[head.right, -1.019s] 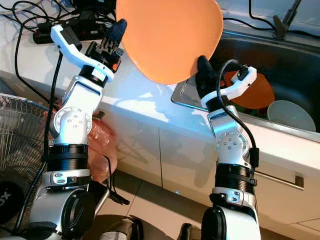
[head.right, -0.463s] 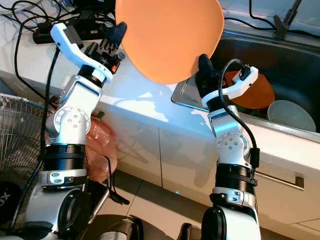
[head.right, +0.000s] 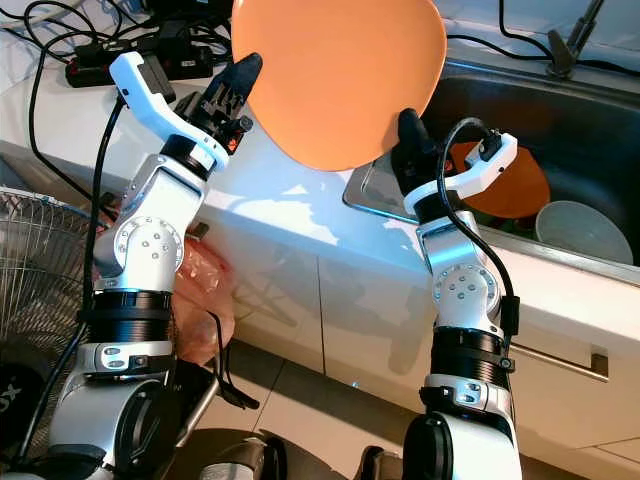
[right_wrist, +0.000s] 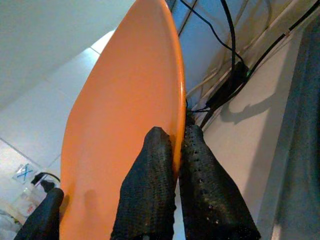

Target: Kitchen organization

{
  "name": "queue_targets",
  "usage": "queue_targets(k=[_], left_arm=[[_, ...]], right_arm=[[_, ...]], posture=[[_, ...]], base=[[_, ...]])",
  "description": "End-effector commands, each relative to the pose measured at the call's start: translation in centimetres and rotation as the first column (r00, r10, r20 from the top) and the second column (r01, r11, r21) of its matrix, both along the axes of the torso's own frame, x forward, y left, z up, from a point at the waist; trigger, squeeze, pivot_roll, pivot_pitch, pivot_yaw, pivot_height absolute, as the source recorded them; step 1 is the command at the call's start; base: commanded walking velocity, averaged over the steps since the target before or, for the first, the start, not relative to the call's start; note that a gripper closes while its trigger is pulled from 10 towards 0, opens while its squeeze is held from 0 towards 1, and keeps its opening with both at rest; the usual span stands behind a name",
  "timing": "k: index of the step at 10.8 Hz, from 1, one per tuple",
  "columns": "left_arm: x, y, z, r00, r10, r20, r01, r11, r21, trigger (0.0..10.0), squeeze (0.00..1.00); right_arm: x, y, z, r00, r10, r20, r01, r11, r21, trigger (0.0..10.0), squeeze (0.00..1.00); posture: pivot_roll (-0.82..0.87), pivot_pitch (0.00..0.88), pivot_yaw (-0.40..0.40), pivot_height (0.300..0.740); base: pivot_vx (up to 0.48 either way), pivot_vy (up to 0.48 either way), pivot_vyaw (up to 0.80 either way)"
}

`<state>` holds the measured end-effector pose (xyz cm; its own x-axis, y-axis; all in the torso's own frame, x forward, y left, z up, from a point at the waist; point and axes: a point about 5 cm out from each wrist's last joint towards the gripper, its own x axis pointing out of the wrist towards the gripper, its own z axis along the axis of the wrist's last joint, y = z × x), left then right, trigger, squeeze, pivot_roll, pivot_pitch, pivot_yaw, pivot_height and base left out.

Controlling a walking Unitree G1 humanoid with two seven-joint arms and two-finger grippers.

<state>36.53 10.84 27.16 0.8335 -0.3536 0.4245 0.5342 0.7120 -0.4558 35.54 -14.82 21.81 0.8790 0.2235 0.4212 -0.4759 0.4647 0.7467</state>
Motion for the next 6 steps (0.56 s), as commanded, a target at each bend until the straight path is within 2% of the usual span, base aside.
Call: queue_targets(k=[1,4,6], left_arm=[[-0.2,-1.3,0.1,0.998,-0.061,0.020,0.061,0.997,0.037,10.0,0.00],[-0.3,-1.4,0.0,0.998,-0.062,0.021,0.062,0.997,0.044,10.0,0.00],[-0.4,-1.5,0.0,0.997,-0.066,0.028,0.064,0.997,0.042,10.0,0.00]], right_arm=[[0.1,0.2,0.2,1.000,-0.016,-0.007,0.016,1.000,-0.003,0.0,0.00],[0.7,-1.6,0.1,0.992,-0.113,-0.062,0.118,0.989,0.085,0.0,0.00],[0.7,-1.9,-0.1,0.988,-0.133,-0.076,0.140,0.986,0.092,0.0,0.00]], posture=[[0.01,0.140,0.040,0.740],[0.01,0.138,0.041,0.740],[0.01,0.134,0.042,0.740]], base=[[0.000,0.000,0.00],[0.000,0.000,0.00],[0.000,0.000,0.00]])
